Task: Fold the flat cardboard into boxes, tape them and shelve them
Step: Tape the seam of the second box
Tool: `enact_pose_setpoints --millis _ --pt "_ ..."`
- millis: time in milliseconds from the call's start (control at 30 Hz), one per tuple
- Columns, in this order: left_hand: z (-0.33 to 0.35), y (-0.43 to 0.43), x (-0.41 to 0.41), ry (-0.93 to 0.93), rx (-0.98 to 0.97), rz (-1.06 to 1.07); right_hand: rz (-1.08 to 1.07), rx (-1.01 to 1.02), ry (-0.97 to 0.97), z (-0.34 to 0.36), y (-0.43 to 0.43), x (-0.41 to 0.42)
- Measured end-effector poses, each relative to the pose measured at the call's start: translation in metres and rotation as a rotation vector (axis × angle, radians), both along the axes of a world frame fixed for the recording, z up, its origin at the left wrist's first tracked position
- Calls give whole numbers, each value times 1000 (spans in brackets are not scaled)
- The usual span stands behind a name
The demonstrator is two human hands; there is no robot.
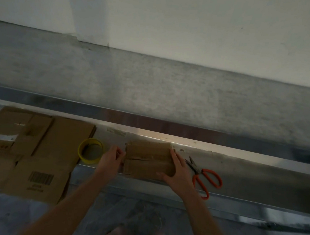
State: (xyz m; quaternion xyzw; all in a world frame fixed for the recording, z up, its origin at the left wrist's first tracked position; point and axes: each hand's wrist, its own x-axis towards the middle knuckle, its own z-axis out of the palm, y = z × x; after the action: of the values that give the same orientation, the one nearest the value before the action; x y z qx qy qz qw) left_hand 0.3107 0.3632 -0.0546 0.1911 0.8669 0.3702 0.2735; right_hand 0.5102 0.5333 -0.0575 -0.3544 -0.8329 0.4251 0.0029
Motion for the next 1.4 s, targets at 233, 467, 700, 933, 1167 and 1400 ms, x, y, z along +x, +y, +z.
enact_pose_setpoints --millis 233,467,700,933,1167,1400 --pt "-14 7 2 257 -39 30 -80 -13 23 -1 -8 4" --pt "-1 2 9 406 -31 -67 -249 42 142 -5 -22 7" --pt "-7 1 28 196 -102 -156 -278 7 158 -8 -27 12" --pt "-19 -4 43 -179 188 -42 -451 126 99 2 -36 26" --pt "-24 3 66 67 147 -293 -571 -151 219 -6 -95 28" --pt "-9 -9 39 -75 215 -512 -501 -255 402 1 -95 19"
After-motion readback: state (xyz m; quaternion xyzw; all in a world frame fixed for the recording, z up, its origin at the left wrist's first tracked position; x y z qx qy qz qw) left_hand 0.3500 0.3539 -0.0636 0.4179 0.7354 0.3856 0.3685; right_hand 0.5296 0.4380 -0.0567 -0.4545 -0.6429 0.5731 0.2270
